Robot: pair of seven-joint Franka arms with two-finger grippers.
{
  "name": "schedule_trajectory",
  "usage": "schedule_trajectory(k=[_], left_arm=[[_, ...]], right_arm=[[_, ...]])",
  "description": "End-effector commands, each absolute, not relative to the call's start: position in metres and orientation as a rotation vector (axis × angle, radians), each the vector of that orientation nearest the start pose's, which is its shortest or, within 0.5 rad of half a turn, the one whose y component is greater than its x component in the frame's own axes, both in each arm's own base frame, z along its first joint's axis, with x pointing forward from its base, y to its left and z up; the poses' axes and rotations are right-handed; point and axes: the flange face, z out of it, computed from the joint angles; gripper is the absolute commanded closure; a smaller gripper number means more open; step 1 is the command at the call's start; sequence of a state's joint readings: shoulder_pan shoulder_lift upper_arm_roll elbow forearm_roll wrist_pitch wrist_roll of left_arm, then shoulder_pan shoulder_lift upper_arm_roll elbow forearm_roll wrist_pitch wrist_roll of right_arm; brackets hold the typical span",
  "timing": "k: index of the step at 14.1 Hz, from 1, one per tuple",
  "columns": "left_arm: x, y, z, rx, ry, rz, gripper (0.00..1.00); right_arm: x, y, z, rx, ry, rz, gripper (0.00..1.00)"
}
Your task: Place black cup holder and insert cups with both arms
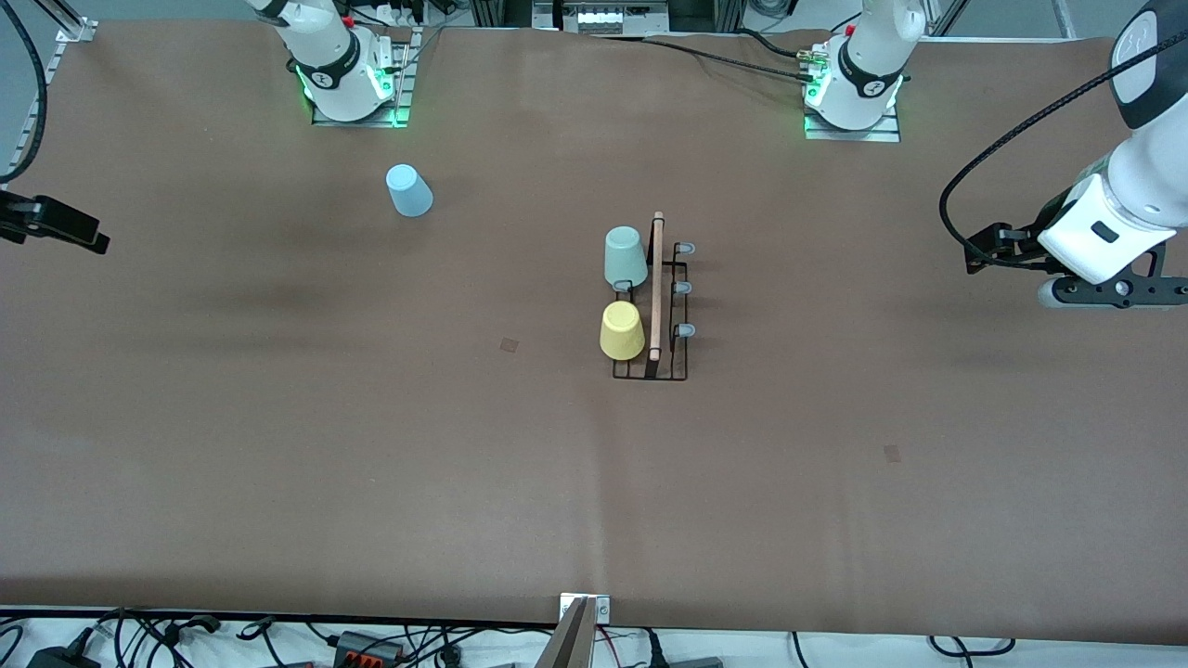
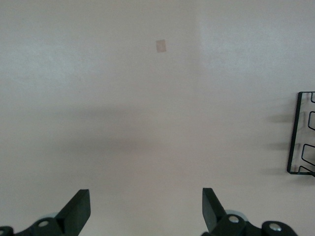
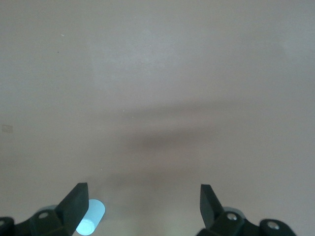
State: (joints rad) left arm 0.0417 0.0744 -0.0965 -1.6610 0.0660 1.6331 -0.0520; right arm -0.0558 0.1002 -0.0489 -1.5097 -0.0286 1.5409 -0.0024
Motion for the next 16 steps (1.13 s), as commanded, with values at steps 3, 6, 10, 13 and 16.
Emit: schedule_trajectory(k=[3,6,10,13,16], left_arm=[[0.577,-0.024,0.550,-3.085,0.049,0.162,0.00],[0.577,-0.028,0.548,-3.087,0.060,0.169,0.00],[0.572,-0.062,0.543,-3.080,0.149,0.205,0.00],[0.572,-0.077,0.542,-3.071,0.190,0.198,0.00],[0.575,-0.059,0.543,-3.075,0.145,0.192,0.00]], right_arm=[[0.576,-0.050,0.596,-3.146,0.231,0.097,0.00],[0.576,-0.046,0.597,-3.147,0.232,0.099,0.00],[0.576,-0.047,0.594,-3.146,0.222,0.104,0.00],[0.573,-0.048,0.591,-3.143,0.224,0.121,0.00],[0.572,-0.048,0.591,-3.143,0.227,0.121,0.00]])
